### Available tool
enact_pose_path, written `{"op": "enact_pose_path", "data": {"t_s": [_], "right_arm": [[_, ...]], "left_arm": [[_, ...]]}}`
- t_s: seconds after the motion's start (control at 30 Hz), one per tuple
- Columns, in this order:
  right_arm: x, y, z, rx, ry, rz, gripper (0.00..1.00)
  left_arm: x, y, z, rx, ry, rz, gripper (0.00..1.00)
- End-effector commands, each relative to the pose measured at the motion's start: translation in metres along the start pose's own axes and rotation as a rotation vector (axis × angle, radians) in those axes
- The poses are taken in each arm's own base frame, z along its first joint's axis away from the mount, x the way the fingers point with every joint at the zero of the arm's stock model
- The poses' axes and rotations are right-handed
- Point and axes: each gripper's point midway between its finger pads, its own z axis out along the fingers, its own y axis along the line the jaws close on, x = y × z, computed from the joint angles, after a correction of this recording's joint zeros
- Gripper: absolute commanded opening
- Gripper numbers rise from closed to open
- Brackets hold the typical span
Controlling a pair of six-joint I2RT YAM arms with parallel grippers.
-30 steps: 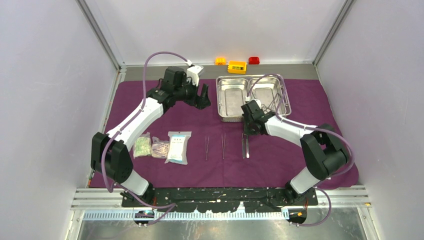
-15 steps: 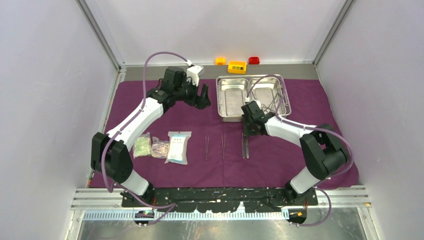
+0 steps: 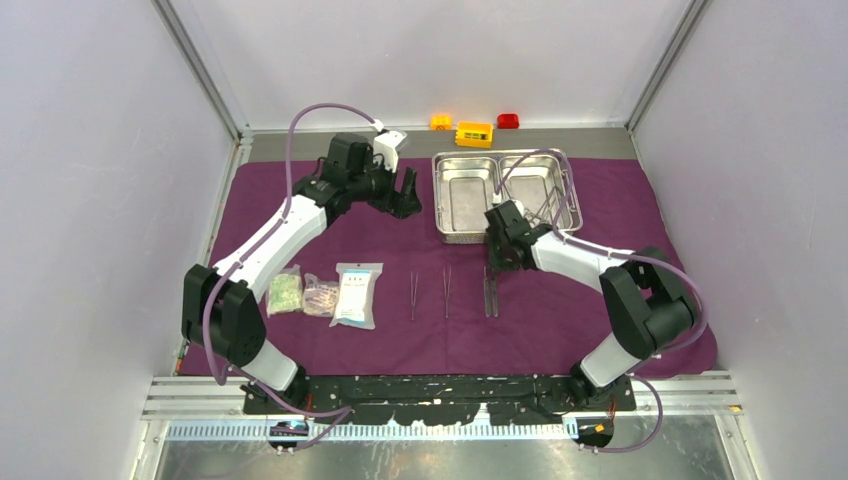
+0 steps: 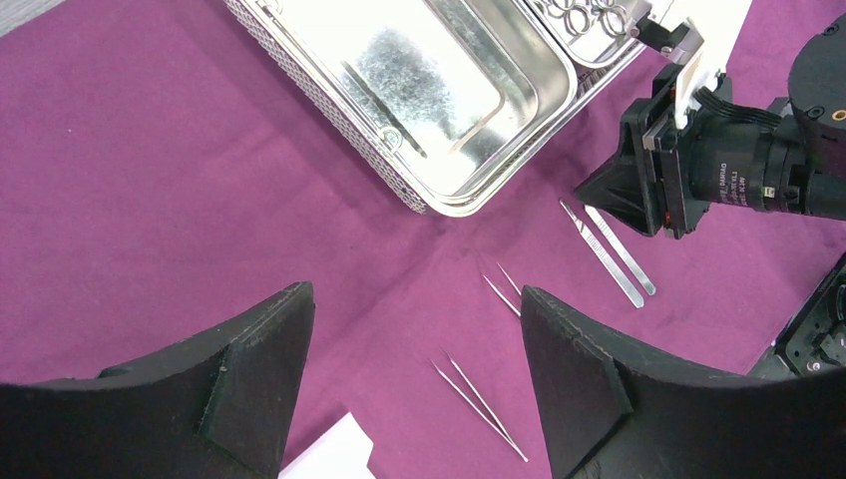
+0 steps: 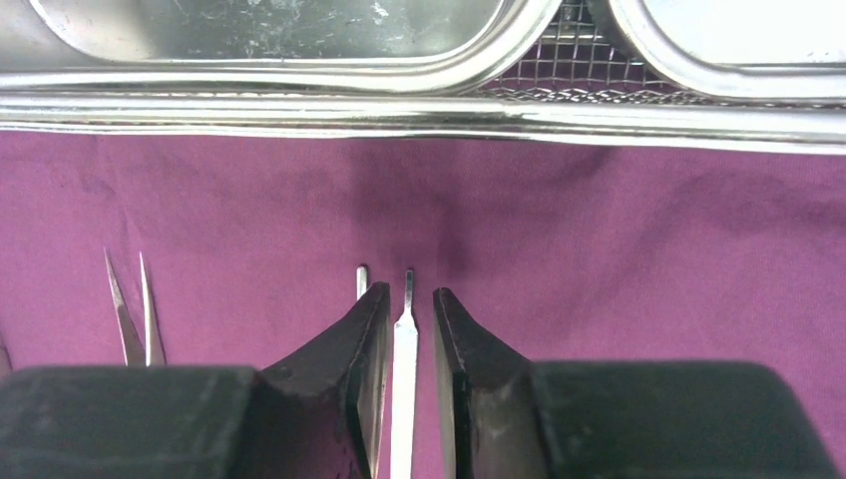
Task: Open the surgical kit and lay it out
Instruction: Place the medical item in the surgical kit, then pick up the medical item from the container.
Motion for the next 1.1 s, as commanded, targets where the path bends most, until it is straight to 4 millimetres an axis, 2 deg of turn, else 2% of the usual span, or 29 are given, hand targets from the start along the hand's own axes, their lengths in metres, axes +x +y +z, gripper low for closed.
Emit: {"op": "enact_pose_path", "data": {"t_s": [0.0,0.13,0.27,0.4,0.53,0.6,0.73,0.8,0.9,1.07], "right_arm": [[-0.021,0.003,-0.008,-0.013,-0.057,0.027,0.29],[-0.039,0.005,-0.023,-0.027,-0.098,0.007,0.33],[-0.056,0.01,-0.046,-0.053,-0.137,-0.029,0.43],[-0.08,0.011,-0.071,-0.064,-0.188,-0.049,0.45],[-0.113,-0.003,-0.095,-0.066,-0.243,-0.016,0.47],[-0.131,-0.016,-0.102,-0.042,-0.266,-0.007,0.48],[-0.164,-0.033,-0.107,-0.014,-0.289,-0.037,0.48],[-0.176,-0.041,-0.103,0.004,-0.292,-0.05,0.48],[-0.193,-0.055,-0.09,0.034,-0.29,-0.052,0.48],[-0.218,-0.073,-0.062,0.063,-0.26,-0.065,0.48]], "left_arm": [[-0.019,-0.004,-0.005,0.013,-0.06,0.021,0.78],[-0.022,-0.004,-0.006,0.013,-0.067,0.023,0.78],[-0.027,-0.004,-0.007,0.01,-0.073,0.028,0.82],[-0.034,-0.004,-0.011,0.001,-0.084,0.049,0.87],[-0.042,-0.003,-0.017,-0.014,-0.097,0.064,0.99],[-0.047,-0.001,-0.019,-0.025,-0.11,0.074,1.0],[-0.057,-0.002,-0.025,-0.025,-0.122,0.072,1.0],[-0.059,-0.005,-0.028,-0.023,-0.11,0.047,1.0],[-0.06,-0.006,-0.031,-0.024,-0.088,0.036,1.0],[-0.051,0.007,-0.031,-0.066,-0.026,0.023,1.0]]}}
